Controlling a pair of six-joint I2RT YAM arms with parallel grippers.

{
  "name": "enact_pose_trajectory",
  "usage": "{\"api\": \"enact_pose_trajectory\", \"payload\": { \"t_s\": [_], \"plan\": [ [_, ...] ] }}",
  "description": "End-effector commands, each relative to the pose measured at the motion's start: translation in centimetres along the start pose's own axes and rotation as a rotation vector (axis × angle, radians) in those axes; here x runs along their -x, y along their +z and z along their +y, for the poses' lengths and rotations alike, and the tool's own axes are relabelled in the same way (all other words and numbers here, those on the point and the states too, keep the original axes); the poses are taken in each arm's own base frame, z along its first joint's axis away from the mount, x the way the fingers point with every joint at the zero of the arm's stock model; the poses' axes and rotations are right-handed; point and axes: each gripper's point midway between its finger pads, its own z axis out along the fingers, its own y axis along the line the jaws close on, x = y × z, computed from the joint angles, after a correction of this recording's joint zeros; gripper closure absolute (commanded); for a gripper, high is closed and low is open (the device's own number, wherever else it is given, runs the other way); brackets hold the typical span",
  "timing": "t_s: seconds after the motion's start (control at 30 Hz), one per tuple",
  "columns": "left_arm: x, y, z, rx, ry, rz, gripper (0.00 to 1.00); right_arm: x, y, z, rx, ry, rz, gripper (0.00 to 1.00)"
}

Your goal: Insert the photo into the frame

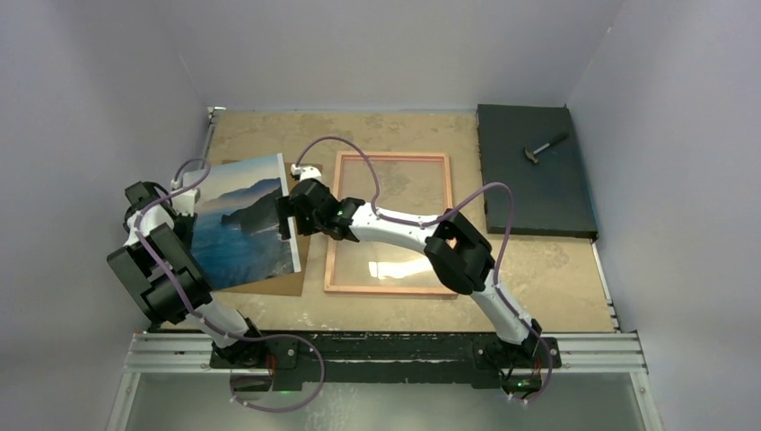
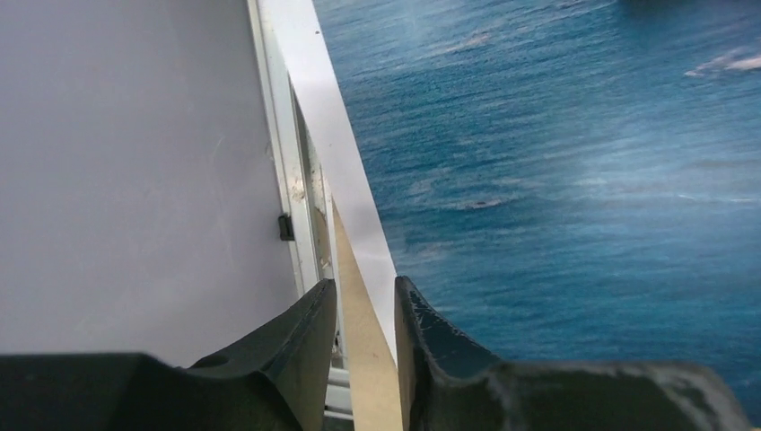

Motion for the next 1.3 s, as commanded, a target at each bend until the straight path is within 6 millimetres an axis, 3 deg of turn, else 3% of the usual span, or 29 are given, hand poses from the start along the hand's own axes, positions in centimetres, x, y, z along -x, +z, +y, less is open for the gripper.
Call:
{"api": "enact_pose_trajectory", "payload": {
  "t_s": [0.0, 0.1, 0.23, 0.47, 0.7, 0.93, 1.27],
  "plan": [
    [0.4, 2.0, 0.6, 0.037, 0.008, -0.031, 0.77, -0.7, 0.1, 0.9, 0.029, 0.026, 0.018, 0.01],
    [-0.2, 2.9, -0.3, 0.012, 0.001, -0.023, 0.89, -1.2, 0.6, 0.9, 0.026, 0.029, 0.031, 0.01],
    [-0.7, 3.7, -2.3, -0.031, 0.025, -0.008, 0.96, -1.8, 1.1, 0.2, 0.015, 0.046, 0.041, 0.01],
    [-0.6, 4.4, -6.2, -0.072, 0.081, 0.000, 0.98, -2.0, 2.4, -0.3, 0.044, 0.074, 0.054, 0.01],
    [-0.9, 4.4, -8.0, -0.102, 0.099, 0.013, 1.00, -2.8, 2.5, -0.2, 0.086, 0.095, 0.073, 0.02],
    [0.1, 2.4, -8.8, -0.145, 0.097, -0.026, 1.00, -2.7, 1.9, -0.7, 0.063, 0.081, 0.074, 0.05],
    [4.1, -2.0, -7.8, -0.173, 0.090, -0.109, 0.99, -2.0, 0.6, -1.1, 0.035, 0.063, 0.068, 0.06]
  ]
}}
